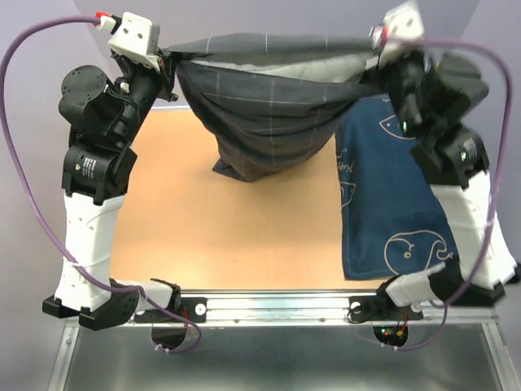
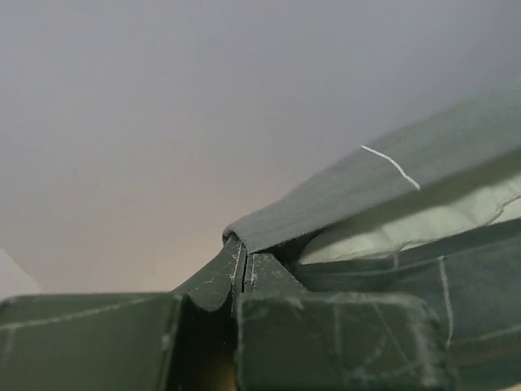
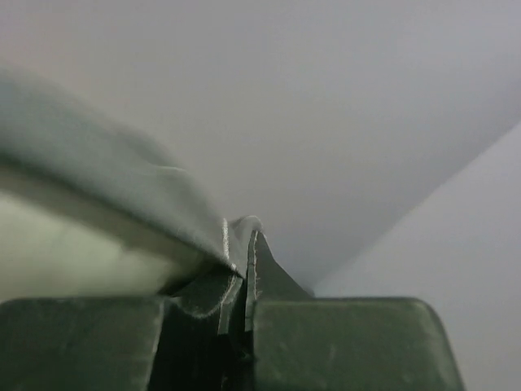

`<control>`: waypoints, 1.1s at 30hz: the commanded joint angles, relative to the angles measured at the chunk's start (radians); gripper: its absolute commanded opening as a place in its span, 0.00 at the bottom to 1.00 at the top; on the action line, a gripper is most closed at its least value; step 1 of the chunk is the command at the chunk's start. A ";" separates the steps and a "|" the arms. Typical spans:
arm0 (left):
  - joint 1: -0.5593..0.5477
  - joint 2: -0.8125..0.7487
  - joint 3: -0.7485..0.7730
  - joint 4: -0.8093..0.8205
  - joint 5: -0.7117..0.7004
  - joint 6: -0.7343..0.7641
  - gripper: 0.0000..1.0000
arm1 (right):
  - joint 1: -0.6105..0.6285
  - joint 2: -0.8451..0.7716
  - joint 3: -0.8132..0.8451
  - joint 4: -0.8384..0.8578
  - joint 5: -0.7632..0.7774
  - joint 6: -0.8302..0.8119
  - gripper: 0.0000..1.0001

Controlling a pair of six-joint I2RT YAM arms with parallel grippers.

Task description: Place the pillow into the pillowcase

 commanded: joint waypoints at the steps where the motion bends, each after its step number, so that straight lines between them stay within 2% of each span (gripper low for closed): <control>1: 0.007 0.014 0.142 0.023 -0.103 0.018 0.00 | -0.009 -0.261 -0.368 0.195 0.051 -0.101 0.01; 2: 0.068 0.023 0.182 0.131 -0.134 -0.010 0.00 | -0.009 -0.172 -0.104 0.289 0.054 -0.116 0.01; 3: 0.100 0.023 0.251 0.193 -0.090 -0.008 0.00 | -0.009 -0.085 0.147 0.290 0.117 -0.115 0.00; 4: 0.105 0.018 0.271 0.262 -0.102 0.004 0.00 | -0.007 0.024 0.356 0.288 0.128 -0.118 0.01; 5: 0.105 0.011 0.279 0.384 -0.104 0.013 0.00 | -0.009 0.124 0.498 0.287 0.114 -0.166 0.00; 6: 0.105 0.002 0.291 0.406 -0.131 0.010 0.00 | -0.009 0.117 0.492 0.287 0.110 -0.203 0.00; 7: 0.105 0.002 0.287 0.399 -0.117 0.002 0.00 | -0.007 0.075 0.372 0.288 0.137 -0.208 0.01; 8: 0.105 0.002 0.269 0.321 -0.058 -0.014 0.00 | -0.009 -0.088 0.173 0.290 0.151 -0.166 0.01; 9: 0.105 0.017 0.237 0.263 0.028 -0.013 0.00 | -0.009 -0.169 -0.173 0.297 0.070 -0.140 0.01; 10: 0.105 0.024 0.233 0.227 0.013 -0.022 0.00 | -0.007 -0.229 -0.309 0.402 0.015 -0.147 0.01; 11: 0.105 0.031 0.242 0.254 -0.040 -0.031 0.00 | -0.009 -0.261 -0.338 0.479 -0.007 -0.183 0.01; 12: 0.126 0.026 0.276 0.303 -0.103 -0.033 0.00 | -0.009 -0.186 -0.271 0.489 0.022 -0.179 0.01; 13: 0.131 0.019 0.291 0.431 -0.104 -0.022 0.00 | -0.009 -0.097 0.059 0.489 0.065 -0.194 0.01; 15: 0.130 -0.011 0.291 0.581 -0.141 -0.011 0.00 | -0.009 0.045 0.371 0.489 0.086 -0.242 0.01; 16: 0.133 0.020 0.411 0.569 -0.175 -0.031 0.00 | -0.009 0.101 0.451 0.489 0.056 -0.257 0.01; 17: 0.133 0.094 0.555 0.403 -0.147 -0.045 0.00 | -0.007 0.084 0.381 0.489 0.057 -0.239 0.00; 18: 0.133 0.098 0.517 0.349 -0.083 -0.057 0.00 | -0.009 0.032 0.252 0.489 0.062 -0.213 0.00; 19: 0.133 0.081 0.429 0.307 -0.006 -0.035 0.00 | -0.009 -0.099 -0.119 0.488 0.053 -0.207 0.01; 20: 0.133 0.062 0.355 0.290 0.034 -0.021 0.00 | -0.009 -0.169 -0.257 0.488 0.030 -0.213 0.01; 21: 0.133 0.031 0.291 0.290 -0.025 -0.027 0.00 | -0.007 -0.209 -0.327 0.489 -0.016 -0.214 0.01; 23: 0.134 0.029 0.333 0.296 -0.068 0.010 0.00 | -0.009 -0.176 -0.265 0.489 0.002 -0.181 0.01; 24: 0.133 0.005 0.331 0.313 -0.076 0.013 0.00 | -0.009 -0.139 -0.062 0.489 0.049 -0.173 0.01; 26: 0.134 -0.064 0.213 0.416 -0.052 0.011 0.00 | -0.009 -0.047 0.108 0.489 0.048 -0.199 0.01; 27: 0.134 -0.078 0.212 0.446 -0.050 0.018 0.00 | -0.009 -0.042 0.108 0.489 0.030 -0.208 0.01; 29: 0.134 -0.074 0.135 0.472 -0.067 0.028 0.00 | -0.009 -0.059 -0.004 0.489 -0.002 -0.239 0.01; 31: 0.134 -0.019 0.121 0.478 -0.103 0.047 0.00 | -0.010 -0.085 -0.177 0.575 -0.047 -0.259 0.01; 33: 0.149 0.049 0.127 0.524 -0.097 0.056 0.00 | -0.016 -0.029 -0.191 0.698 -0.084 -0.282 0.01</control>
